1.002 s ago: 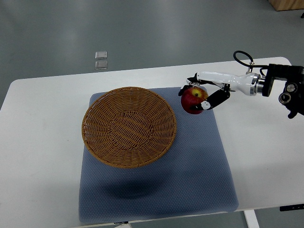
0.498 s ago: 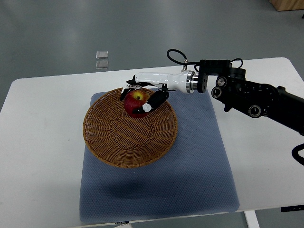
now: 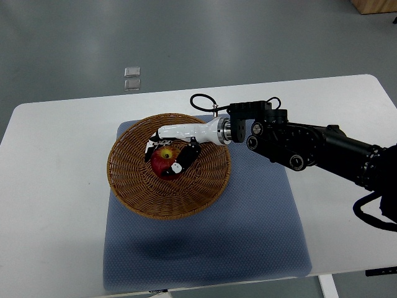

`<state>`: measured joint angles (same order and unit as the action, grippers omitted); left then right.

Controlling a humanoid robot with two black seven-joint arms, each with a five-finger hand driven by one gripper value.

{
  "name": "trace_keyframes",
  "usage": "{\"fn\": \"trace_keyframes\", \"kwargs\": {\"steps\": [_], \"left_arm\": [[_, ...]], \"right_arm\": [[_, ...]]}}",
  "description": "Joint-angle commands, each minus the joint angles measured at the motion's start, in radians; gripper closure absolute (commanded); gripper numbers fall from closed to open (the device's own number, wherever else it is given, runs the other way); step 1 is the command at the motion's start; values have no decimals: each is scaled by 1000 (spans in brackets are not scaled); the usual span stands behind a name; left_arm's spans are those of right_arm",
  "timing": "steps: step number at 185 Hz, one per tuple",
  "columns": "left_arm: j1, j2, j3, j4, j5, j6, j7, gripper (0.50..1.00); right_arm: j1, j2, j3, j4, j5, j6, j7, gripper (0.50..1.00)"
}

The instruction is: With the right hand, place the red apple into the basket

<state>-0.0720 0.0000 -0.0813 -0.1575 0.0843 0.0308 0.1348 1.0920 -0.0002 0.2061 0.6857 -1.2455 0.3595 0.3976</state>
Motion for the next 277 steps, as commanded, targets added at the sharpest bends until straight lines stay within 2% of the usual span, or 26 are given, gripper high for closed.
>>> {"fn": "trace_keyframes", "kwargs": {"steps": [1,14,23,33,34,38,98,124,125,148,163,172,173,175,193,202,205,224,225,235,266,277], "left_arm": [[0,0,0,0,0,0,-1,500],[0,0,0,0,0,0,-1,500],[0,0,0,0,0,0,-1,500],[0,0,0,0,0,0,-1,500],[0,0,0,0,0,0,-1,500],[0,0,0,0,0,0,-1,500],[0,0,0,0,0,0,-1,500],[0,0,0,0,0,0,0,500],[0,0,0,0,0,0,-1,500],[0,0,0,0,0,0,-1,500],[0,0,0,0,0,0,-1,500],[0,0,0,0,0,0,-1,500],[0,0,0,0,0,0,-1,500],[0,0,0,0,0,0,-1,500],[0,0,0,0,0,0,-1,500],[0,0,0,0,0,0,-1,500],[0,0,0,0,0,0,-1,500],[0,0,0,0,0,0,-1,500],[0,0,0,0,0,0,-1,500],[0,0,0,0,0,0,-1,500],[0,0,0,-2,0,0,-1,500],[-2,0,0,-4,0,0,-1,500]], "right_arm": [[-7,0,-7,-12,0,-5,0,767],[-10,0,-5,-14,0,-5,-5,718],[-10,0,-5,-14,1,-5,-11,634],[-10,0,-5,-14,1,-5,-11,634],[-10,0,-4,-14,9,-1,-13,591],[-10,0,-4,-12,12,2,-13,587],[13,0,21,-5,26,-2,-13,587],[51,0,104,-8,115,1,-16,591],[54,0,139,-15,173,-4,-35,591],[40,-26,233,-64,328,-48,-108,591],[19,-37,263,-121,432,-91,-117,593],[19,-37,263,-121,433,-91,-117,593],[10,-46,266,-167,507,-117,-117,593],[8,-50,266,-179,523,-123,-117,593],[-17,-80,266,-264,647,-157,-131,593],[-17,-80,266,-264,647,-157,-131,593],[-41,-99,268,-301,721,-175,-149,593],[-55,-122,269,-311,779,-194,-161,593],[-76,-144,269,-313,845,-212,-163,593],[-98,-159,269,-313,916,-223,-164,593],[-136,-182,271,-313,1045,-223,-163,593],[-181,-182,272,-313,1166,-218,-163,591]]}}
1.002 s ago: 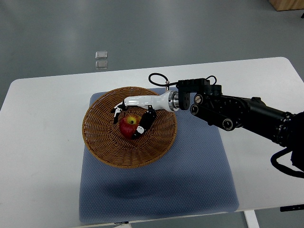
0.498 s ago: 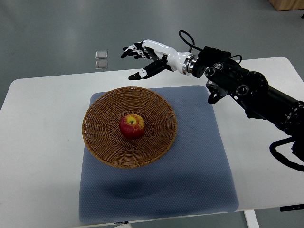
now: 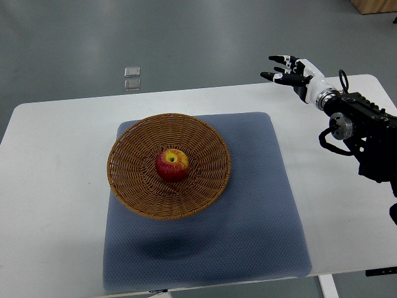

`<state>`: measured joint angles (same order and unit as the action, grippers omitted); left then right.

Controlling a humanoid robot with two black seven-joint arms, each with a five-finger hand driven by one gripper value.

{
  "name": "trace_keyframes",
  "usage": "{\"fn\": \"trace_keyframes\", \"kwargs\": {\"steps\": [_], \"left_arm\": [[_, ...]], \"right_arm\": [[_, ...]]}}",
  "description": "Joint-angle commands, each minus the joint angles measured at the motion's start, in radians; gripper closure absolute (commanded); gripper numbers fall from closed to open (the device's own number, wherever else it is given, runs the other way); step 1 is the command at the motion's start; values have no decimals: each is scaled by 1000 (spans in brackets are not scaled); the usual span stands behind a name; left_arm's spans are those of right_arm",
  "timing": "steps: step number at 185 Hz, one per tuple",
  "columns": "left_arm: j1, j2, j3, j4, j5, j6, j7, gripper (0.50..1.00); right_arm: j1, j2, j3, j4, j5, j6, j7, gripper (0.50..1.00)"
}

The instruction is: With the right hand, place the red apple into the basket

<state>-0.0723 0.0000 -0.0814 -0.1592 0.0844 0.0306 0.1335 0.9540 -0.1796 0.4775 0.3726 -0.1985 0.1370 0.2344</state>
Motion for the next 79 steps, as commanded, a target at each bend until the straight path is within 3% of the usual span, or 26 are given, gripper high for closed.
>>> {"fn": "trace_keyframes", "kwargs": {"steps": [1,39,79], "left_arm": [[-1,0,0,-2,0,0,0,500],[-1,0,0,0,0,0,0,500],[-1,0,-1,-2,-2,0,0,500]], "right_arm": [[-43,-3,1,0,119,4,0,591],[-75,11,3,2,263,21,2,587],[-87,15,-16,5,249,24,11,587]]}}
